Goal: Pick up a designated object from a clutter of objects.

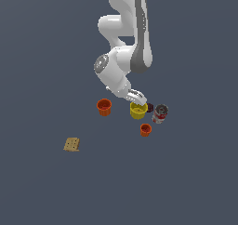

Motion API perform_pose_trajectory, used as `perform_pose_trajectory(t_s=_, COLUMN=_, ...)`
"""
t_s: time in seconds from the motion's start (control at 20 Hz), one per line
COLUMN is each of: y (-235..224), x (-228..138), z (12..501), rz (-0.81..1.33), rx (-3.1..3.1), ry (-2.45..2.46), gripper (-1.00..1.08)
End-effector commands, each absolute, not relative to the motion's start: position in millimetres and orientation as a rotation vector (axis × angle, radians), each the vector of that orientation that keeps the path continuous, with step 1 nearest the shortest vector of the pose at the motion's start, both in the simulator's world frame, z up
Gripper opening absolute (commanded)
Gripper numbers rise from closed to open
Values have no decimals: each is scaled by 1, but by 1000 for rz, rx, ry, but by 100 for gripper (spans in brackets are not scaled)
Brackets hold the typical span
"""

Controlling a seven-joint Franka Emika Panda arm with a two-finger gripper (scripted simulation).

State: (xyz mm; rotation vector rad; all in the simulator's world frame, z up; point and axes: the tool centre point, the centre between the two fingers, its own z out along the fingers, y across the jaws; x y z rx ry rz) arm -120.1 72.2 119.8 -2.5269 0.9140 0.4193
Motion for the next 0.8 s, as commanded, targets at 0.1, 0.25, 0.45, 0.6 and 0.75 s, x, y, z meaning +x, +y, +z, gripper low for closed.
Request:
perform_pose_trajectory(t_s=0.1, y=73, x=-136, z=104, rz=454, rx=-2463, ry=1028, gripper=28)
perform_pose_trajectory(t_s=0.25, y=73, x=-143, z=97, rz=469, rx=-2434, ry=1079, gripper=28)
perform_pose_trajectory(t_s=0.45, y=73, x=-149, z=92, rz=480, rx=-2411, ry=1120, gripper=28)
perform_pose_trajectory(t_s=0.6, y=73, x=-150, z=91, rz=483, rx=-2406, ry=1128, gripper=28)
perform_pose_trajectory(t_s=0.75, y=74, x=-150, z=91, rz=482, rx=-2410, ry=1123, gripper=28)
